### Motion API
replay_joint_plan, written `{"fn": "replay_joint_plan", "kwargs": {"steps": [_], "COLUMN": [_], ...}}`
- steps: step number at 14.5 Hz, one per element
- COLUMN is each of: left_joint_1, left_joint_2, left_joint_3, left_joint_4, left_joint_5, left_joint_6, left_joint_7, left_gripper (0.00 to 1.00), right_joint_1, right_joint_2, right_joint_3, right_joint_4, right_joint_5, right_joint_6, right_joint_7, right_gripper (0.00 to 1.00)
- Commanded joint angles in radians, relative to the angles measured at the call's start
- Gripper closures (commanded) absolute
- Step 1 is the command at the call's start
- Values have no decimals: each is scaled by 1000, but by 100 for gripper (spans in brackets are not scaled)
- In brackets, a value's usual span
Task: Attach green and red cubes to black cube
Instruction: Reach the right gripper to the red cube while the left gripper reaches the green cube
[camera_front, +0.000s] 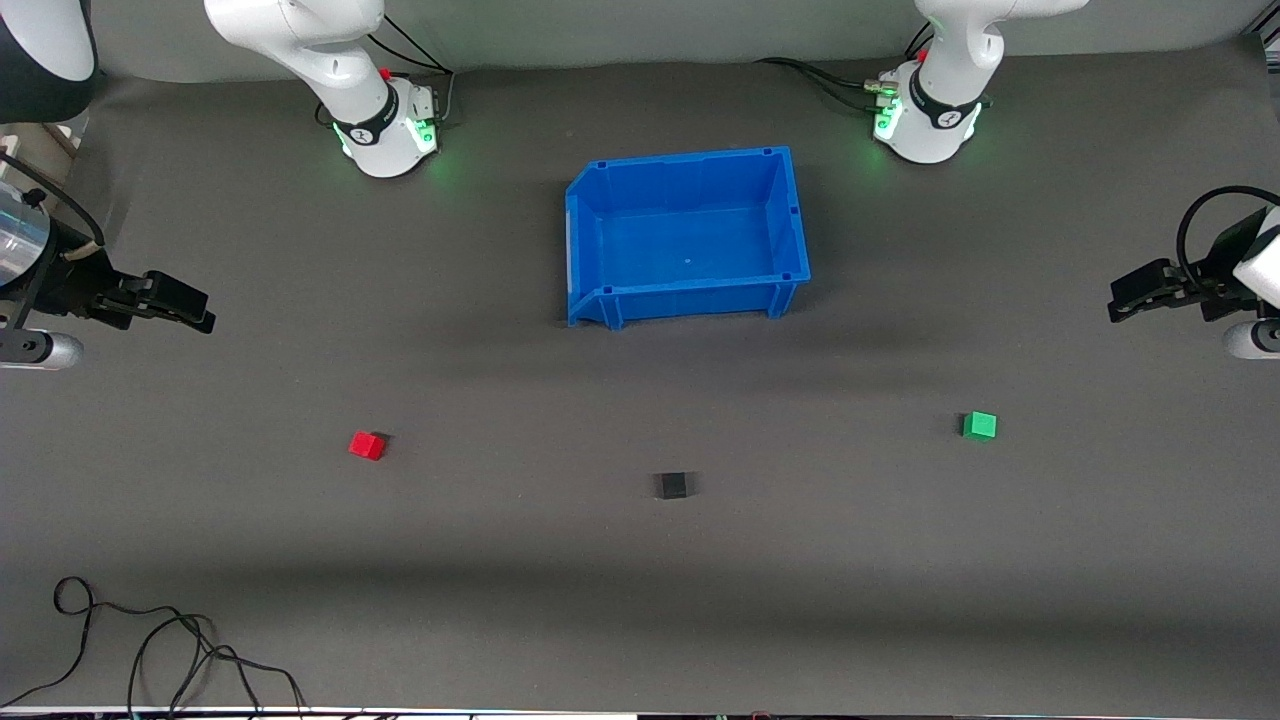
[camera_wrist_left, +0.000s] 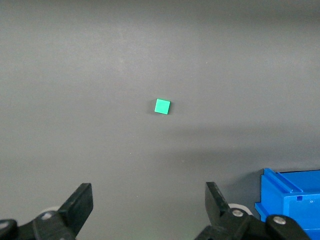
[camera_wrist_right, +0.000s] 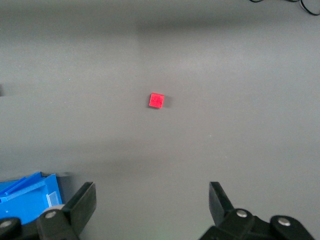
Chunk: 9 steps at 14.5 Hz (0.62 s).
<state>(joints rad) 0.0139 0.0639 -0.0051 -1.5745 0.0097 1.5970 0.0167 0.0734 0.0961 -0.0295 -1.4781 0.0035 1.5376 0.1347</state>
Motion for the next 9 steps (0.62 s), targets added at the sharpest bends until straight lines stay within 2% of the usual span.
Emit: {"fn": "replay_joint_plan", "kwargs": {"steps": [1,6,9], "left_joint_1": [-14,-48,-46], "left_joint_2": [-6,-13,16], "left_joint_3": [2,0,-1], "left_joint_4": [5,4,-5], "left_joint_5": [-5,-4,-7], "left_joint_6": [4,-22,-3], "left_joint_7": [-18,-33,-157], "left_gripper": [0,0,0], "right_joint_1": [9,6,5], "right_joint_2": [14,17,33], "right_joint_3": [-1,-3,-3], "right_joint_4": [30,39,38], "right_joint_5": [-16,-10,-10], "right_joint_6": [-19,-19,-17], "right_joint_7": [-17,-20,-23], "right_gripper": [0,0,0]}}
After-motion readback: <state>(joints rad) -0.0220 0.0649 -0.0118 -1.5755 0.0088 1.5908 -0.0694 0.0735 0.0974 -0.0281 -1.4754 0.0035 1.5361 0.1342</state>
